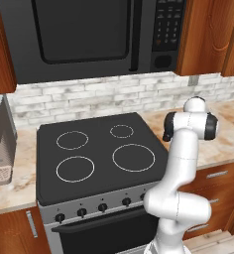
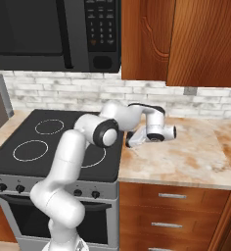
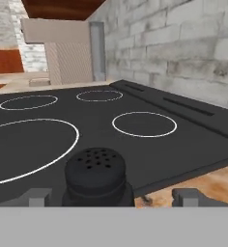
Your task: Collect the paprika, mayonnaise, and shaker from the cabinet and place them next to the stove.
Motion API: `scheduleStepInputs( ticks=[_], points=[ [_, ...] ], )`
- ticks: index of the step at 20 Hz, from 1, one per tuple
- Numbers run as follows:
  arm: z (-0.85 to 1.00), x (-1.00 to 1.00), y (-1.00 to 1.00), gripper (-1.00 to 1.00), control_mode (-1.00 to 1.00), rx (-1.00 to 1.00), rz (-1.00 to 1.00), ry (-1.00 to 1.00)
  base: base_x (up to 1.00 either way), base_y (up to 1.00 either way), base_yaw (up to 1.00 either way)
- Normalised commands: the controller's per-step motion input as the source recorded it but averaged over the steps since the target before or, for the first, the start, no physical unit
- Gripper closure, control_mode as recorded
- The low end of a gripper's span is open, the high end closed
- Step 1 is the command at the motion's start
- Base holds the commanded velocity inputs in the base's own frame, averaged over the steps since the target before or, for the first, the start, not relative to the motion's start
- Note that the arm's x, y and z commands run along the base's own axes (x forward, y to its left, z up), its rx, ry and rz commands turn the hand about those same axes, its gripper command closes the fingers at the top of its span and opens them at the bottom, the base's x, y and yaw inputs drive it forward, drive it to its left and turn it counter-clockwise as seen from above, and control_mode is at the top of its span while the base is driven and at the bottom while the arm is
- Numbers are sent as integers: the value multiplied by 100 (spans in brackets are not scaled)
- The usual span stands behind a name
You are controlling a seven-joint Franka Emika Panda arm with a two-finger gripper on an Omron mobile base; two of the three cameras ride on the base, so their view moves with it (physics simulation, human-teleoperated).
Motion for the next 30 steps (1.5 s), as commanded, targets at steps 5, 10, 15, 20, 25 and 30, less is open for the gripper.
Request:
scheduleStepInputs(
  ticks=[5,10,15,20,25,30],
  points=[
    [48,-40,0,-100,-100,-5,2,-3,0,0,0],
    [51,-77,2,-100,-100,-4,0,-7,0,0,0],
    [43,-84,25,-100,-100,-9,-2,-14,0,0,0],
    [19,-66,67,-100,-100,-12,-8,-6,0,0,0],
    [19,-79,47,-100,-100,-10,-12,-2,0,0,0],
    [48,-79,41,-100,-100,-4,-22,1,0,0,0]
  ],
)
